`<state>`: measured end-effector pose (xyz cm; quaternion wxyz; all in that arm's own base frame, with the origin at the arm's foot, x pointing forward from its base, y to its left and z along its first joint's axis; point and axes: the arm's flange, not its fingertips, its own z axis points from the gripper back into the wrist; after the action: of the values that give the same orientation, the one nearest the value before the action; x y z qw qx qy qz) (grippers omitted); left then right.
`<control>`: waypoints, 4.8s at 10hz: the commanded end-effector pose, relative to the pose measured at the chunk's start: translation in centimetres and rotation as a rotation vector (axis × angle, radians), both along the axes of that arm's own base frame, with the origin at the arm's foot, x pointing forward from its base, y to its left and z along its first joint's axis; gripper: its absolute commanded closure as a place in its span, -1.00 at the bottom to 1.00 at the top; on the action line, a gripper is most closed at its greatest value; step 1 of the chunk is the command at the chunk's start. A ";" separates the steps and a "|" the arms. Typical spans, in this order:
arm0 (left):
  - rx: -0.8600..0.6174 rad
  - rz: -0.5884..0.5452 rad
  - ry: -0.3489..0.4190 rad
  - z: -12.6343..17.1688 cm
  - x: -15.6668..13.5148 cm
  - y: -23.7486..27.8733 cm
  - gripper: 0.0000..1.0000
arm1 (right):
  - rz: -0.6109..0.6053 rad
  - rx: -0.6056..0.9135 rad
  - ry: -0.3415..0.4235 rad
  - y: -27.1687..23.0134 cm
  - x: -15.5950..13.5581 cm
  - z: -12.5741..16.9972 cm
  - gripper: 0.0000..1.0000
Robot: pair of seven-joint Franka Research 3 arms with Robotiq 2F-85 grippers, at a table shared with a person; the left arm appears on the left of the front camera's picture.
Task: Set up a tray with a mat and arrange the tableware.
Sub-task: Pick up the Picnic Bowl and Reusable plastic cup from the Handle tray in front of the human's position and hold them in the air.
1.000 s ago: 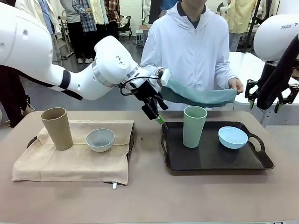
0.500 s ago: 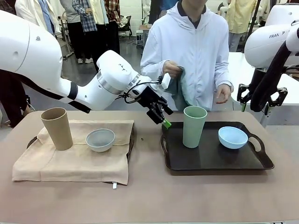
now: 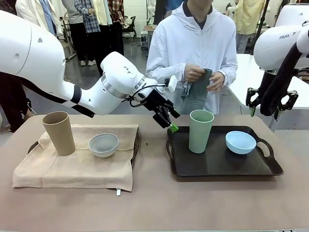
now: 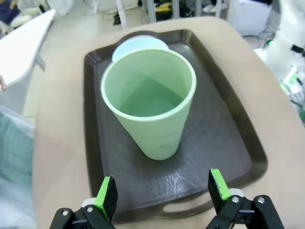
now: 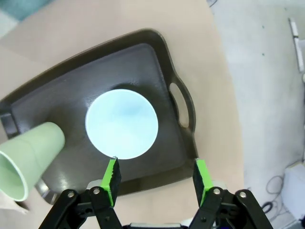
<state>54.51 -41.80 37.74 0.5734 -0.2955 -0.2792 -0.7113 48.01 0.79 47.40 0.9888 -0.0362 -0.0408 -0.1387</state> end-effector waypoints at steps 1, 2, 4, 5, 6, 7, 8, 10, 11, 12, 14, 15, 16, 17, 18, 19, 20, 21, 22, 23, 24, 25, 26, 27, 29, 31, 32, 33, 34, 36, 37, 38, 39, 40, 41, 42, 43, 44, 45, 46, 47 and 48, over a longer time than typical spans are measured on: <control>-0.083 0.063 -0.052 -0.1 -1.5 0.6 -1.00 | 0.141 0.000 0.078 -1.6 0.5 -1.7 -0.58; -0.084 0.073 -0.059 -0.2 -2.0 0.9 -1.00 | 0.226 -0.051 0.114 -2.3 0.1 -3.3 -0.58; -0.126 0.088 -0.094 -1.0 -2.3 1.1 -1.00 | 0.266 -0.107 0.129 -2.1 0.9 -6.5 -0.58; -0.161 0.087 -0.089 -1.7 -2.0 0.9 -1.00 | 0.282 -0.108 0.105 -1.4 1.5 -7.5 -0.58; -0.171 0.100 -0.076 -2.7 -2.0 0.7 -1.00 | 0.318 -0.107 0.086 -0.3 1.6 -8.4 -0.58; -0.175 0.112 -0.065 -3.5 -1.7 0.6 -1.00 | 0.314 -0.119 0.084 0.4 1.8 -8.7 -0.58; -0.179 0.116 -0.043 -4.1 -1.6 0.4 -1.00 | 0.312 -0.104 0.071 0.8 1.8 -8.6 -0.58; -0.156 0.115 -0.014 -4.4 -1.6 0.4 -1.00 | 0.306 -0.084 0.060 1.3 1.8 -8.2 -0.58; -0.163 0.113 -0.008 -4.5 -1.5 0.3 -1.00 | 0.299 -0.075 0.068 1.2 2.1 -8.3 -0.58; -0.170 0.112 0.003 -4.8 -1.6 0.1 -1.00 | 0.296 -0.066 0.074 1.1 2.3 -8.8 -0.58; -0.188 0.105 0.024 -5.3 -1.7 -0.7 -1.00 | 0.298 -0.028 0.094 0.9 2.7 -9.7 -0.58; -0.196 0.109 0.027 -5.3 -1.7 -1.0 -1.00 | 0.304 -0.008 0.107 0.9 2.9 -10.2 -0.58; -0.202 0.110 0.032 -5.4 -1.7 -1.5 -1.00 | 0.301 0.002 0.118 0.8 3.1 -10.9 -0.58; -0.206 0.107 0.036 -5.4 -1.6 -2.1 -1.00 | 0.289 0.011 0.133 0.6 3.5 -11.7 -0.58; -0.212 0.102 0.044 -5.5 -1.5 -2.8 -1.00 | 0.287 0.021 0.140 0.4 3.6 -12.4 -0.58; -0.210 0.096 0.046 -5.6 -1.5 -3.4 -1.00 | 0.288 0.025 0.143 0.5 3.7 -12.8 -0.58; -0.214 0.091 0.049 -6.0 -1.3 -3.8 -1.00 | 0.291 0.027 0.138 0.3 3.8 -13.1 -0.58; -0.216 0.090 0.057 -6.4 -1.1 -4.2 -1.00 | 0.288 0.031 0.138 0.3 3.8 -13.3 -0.58; -0.218 0.084 0.071 -6.8 -1.0 -4.5 -1.00 | 0.282 0.039 0.136 0.3 4.1 -13.4 -0.58; -0.215 0.080 0.074 -7.1 -1.1 -4.8 -1.00 | 0.282 0.042 0.134 0.3 4.1 -13.4 -0.58; -0.212 0.080 0.081 -7.7 -1.0 -5.1 -1.00 | 0.280 0.049 0.130 0.3 4.2 -13.4 -0.58; -0.220 0.069 0.082 -8.3 -1.0 -5.5 -1.00 | 0.278 0.055 0.127 0.2 4.3 -13.4 -0.58; -0.218 0.054 0.095 -8.8 -0.9 -5.8 -1.00 | 0.275 0.063 0.125 0.3 4.4 -13.4 -0.58; -0.231 0.044 0.094 -9.1 -0.9 -6.2 -1.00 | 0.273 0.068 0.131 0.2 4.4 -13.4 -0.58; -0.253 0.025 0.092 -9.5 -1.1 -6.9 -1.00 | 0.268 0.067 0.138 0.1 4.4 -13.4 -0.58; -0.264 0.001 0.090 -9.8 -1.3 -7.8 -1.00 | 0.260 0.059 0.145 0.3 4.5 -13.3 -0.58; -0.267 -0.007 0.089 -9.9 -1.1 -8.1 -1.00 | 0.253 0.059 0.148 0.2 4.6 -13.3 -0.58; -0.271 -0.009 0.090 -10.1 -1.1 -8.4 -1.00 | 0.253 0.054 0.150 0.1 4.6 -13.4 -0.58; -0.275 -0.011 0.090 -10.2 -1.0 -8.7 -1.00 | 0.253 0.057 0.154 0.2 4.6 -13.3 -0.58; -0.282 -0.015 0.081 -10.3 -0.9 -8.7 0.19 | 0.290 0.057 0.155 0.1 4.4 -13.2 0.62; -0.280 -0.009 0.078 -10.2 -0.8 -8.7 1.00 | 0.291 0.063 0.157 0.0 4.5 -13.2 0.62; -0.280 -0.001 0.080 -10.2 -0.7 -8.5 0.23 | 0.279 0.049 0.156 0.0 4.6 -13.3 1.00; -0.277 -0.002 0.082 -10.3 -0.7 -8.5 1.00 | 0.271 0.046 0.161 -0.1 4.7 -13.4 0.74; -0.273 0.001 0.085 -10.5 -0.7 -8.5 1.00 | 0.273 0.047 0.162 -0.1 4.7 -13.4 1.00; -0.272 0.005 0.086 -10.5 -0.6 -8.5 1.00 | 0.271 0.044 0.167 -0.2 4.8 -13.5 1.00; -0.271 0.008 0.087 -10.4 -0.6 -8.5 0.53 | 0.269 0.044 0.170 -0.2 4.8 -13.5 1.00; -0.272 0.006 0.085 -10.3 -0.6 -8.5 0.53 | 0.268 0.046 0.171 -0.3 4.8 -13.5 1.00; -0.271 0.005 0.086 -10.3 -0.7 -8.3 1.00 | 0.270 0.044 0.173 -0.2 4.8 -13.6 1.00; -0.269 0.005 0.086 -10.3 -0.6 -8.3 0.53 | 0.270 0.045 0.173 -0.3 4.9 -13.6 1.00; -0.267 0.006 0.086 -10.3 -0.7 -8.3 1.00 | 0.272 0.047 0.176 -0.4 4.8 -13.7 1.00; -0.263 0.006 0.085 -10.2 -0.7 -8.2 1.00 | 0.269 0.049 0.178 -0.4 4.8 -13.7 1.00; -0.270 0.005 0.075 -10.1 -0.8 -8.1 1.00 | 0.270 0.043 0.167 -0.5 4.7 -13.5 1.00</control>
<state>53.76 -50.17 27.49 0.5495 -0.4023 -0.3435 -0.6467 52.68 0.76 34.92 0.9992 -0.0209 0.0332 -0.0068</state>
